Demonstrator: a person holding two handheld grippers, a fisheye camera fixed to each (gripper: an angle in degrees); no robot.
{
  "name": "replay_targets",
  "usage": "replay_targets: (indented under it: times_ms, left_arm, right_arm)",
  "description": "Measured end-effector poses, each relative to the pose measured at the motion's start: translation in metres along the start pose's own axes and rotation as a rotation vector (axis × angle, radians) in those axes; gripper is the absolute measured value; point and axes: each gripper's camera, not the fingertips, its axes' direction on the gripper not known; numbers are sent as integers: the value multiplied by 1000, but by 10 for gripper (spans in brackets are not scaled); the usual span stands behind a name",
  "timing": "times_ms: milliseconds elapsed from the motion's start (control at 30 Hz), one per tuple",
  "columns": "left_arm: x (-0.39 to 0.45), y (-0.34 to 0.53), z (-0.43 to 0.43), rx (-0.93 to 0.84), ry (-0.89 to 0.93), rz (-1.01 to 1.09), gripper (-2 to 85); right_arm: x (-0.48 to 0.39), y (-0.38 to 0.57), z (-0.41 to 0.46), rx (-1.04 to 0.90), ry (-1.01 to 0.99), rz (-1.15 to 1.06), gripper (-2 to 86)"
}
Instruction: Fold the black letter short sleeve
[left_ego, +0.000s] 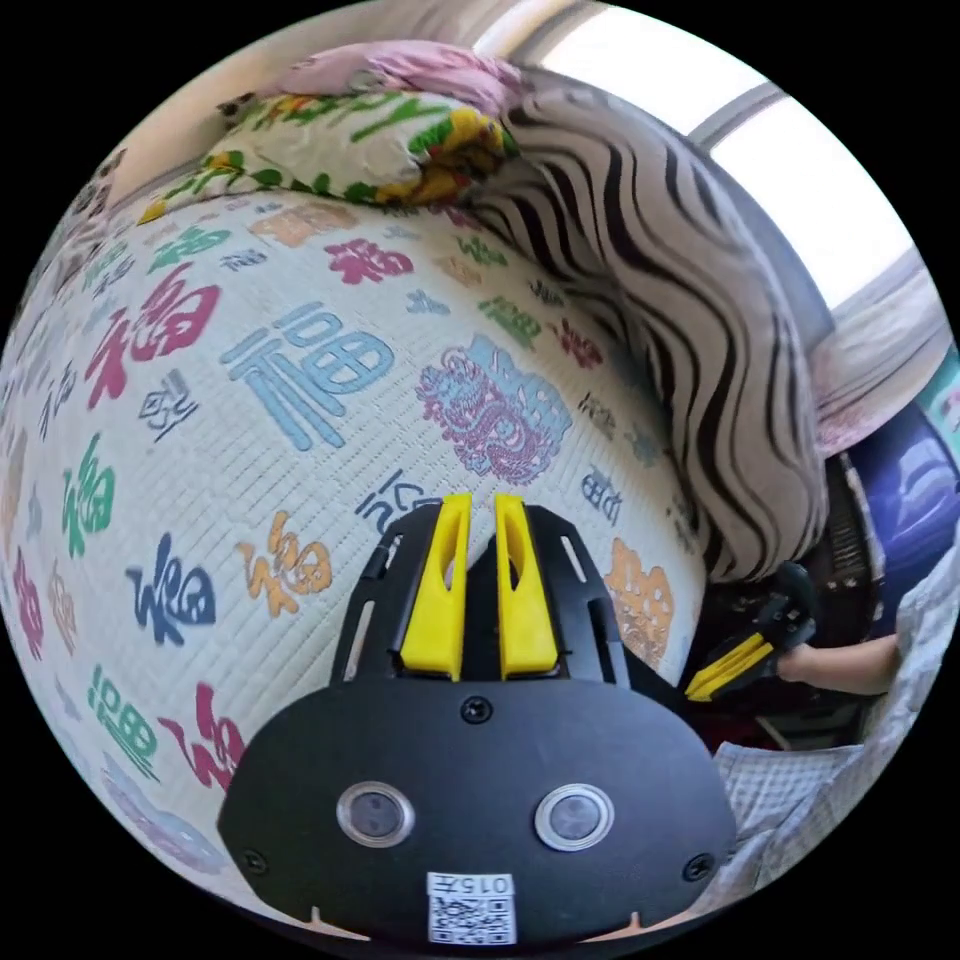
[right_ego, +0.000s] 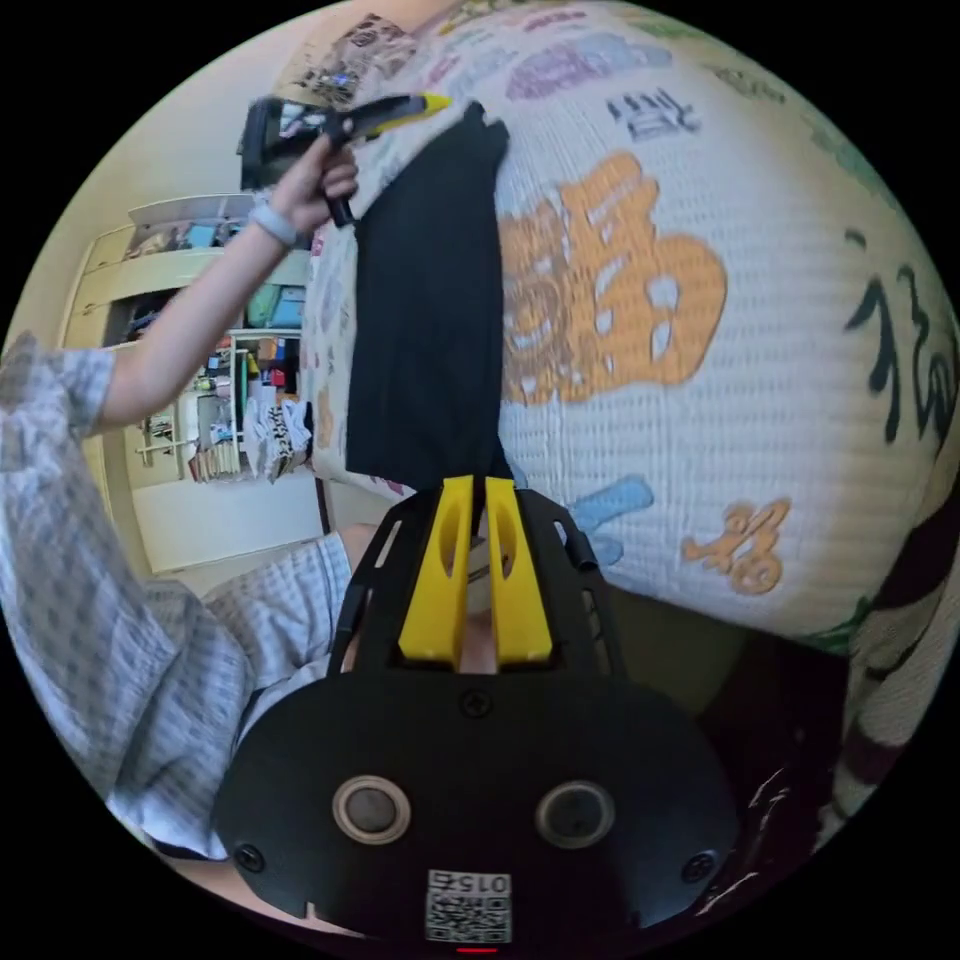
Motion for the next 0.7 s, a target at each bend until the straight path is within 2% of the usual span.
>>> replay_targets:
  times_ms: [67,133,233,367,500,600,700]
  left_arm:
    - [-37,38,-56,140,79,-99,68]
    - [-69,76,-90,197,96,-189,73]
    - [-128,142,-116,184,134,-359,81]
    - [-199,209,-109,198,351,-541,104]
    - [-235,220,-97,205,378,-539,121]
    - [-259,215,-82,232,467,-509,125]
    - [-274,202,-65,186,564,-449,106]
  right_arm:
    - [-1,-13,-39,102,-31,-102,39]
    - [1,-33,-64,163,-46,-179,55]
    - [7,-82,-89,213,-93,-297,83]
    - [20,-148,-91,211,-100,-346,106]
    - [38,-181,-82,165,-142,-299,123]
    - [45,-192,-74,131,-195,-305,114]
    - [53,-204,-67,98,-337,-304,103]
